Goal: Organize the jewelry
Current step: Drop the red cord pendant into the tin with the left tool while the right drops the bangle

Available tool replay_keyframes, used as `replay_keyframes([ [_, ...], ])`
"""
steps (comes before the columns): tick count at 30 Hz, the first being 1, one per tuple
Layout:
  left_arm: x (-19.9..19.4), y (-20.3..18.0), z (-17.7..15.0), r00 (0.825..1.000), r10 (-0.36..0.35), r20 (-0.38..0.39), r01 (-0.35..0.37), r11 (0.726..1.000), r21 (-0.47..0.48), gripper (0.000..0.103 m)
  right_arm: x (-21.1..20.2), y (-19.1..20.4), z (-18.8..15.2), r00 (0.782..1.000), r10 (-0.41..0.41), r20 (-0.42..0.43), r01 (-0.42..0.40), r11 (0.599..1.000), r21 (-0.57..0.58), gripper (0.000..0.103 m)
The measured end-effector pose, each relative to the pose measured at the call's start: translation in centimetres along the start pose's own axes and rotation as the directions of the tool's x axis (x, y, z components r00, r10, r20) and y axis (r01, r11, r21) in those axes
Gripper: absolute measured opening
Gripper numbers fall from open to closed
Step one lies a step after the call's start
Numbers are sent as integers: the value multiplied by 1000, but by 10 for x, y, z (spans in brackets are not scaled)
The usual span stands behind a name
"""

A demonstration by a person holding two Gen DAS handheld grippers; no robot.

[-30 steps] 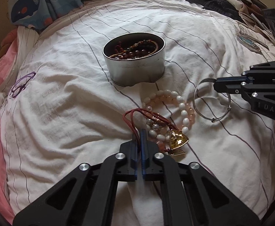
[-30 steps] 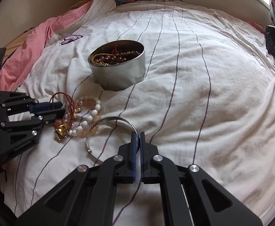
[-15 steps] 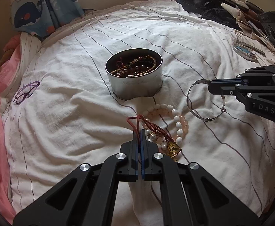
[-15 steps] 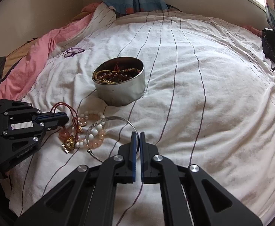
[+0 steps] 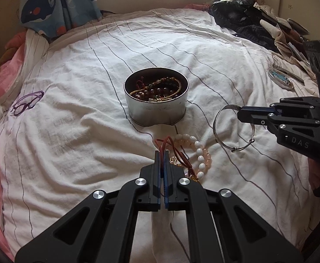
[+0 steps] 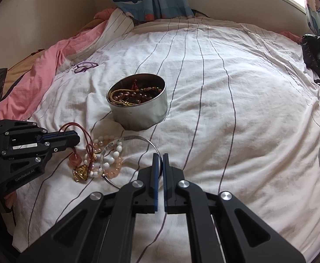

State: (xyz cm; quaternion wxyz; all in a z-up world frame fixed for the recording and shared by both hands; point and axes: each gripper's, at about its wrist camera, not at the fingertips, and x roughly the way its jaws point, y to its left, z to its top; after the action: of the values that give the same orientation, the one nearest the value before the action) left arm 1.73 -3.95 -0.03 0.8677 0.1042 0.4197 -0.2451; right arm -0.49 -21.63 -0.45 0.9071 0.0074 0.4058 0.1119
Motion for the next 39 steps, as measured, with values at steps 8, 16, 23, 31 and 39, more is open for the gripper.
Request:
replay_keyframes([
  [8,-15,16,14,992,-96,83,105,988,-115,2,-7,-8,7,999,19,33,-20,998,52,4],
  [16,-24,23,31,986,-104,127,122,982,-143,2,-13,-8,18,997,34,68,-39,997,70,4],
  [23,-27,19,56,980,-112,167,137,980,-147,2,-5,-10,25,998,26,64,-32,996,86,4],
  [31,-22,13,83,974,-104,200,139,975,-174,2,4,-14,30,996,20,85,-29,994,101,4],
  [39,8,21,99,972,-91,218,146,957,-251,9,15,-19,40,994,-2,107,-9,994,107,4],
])
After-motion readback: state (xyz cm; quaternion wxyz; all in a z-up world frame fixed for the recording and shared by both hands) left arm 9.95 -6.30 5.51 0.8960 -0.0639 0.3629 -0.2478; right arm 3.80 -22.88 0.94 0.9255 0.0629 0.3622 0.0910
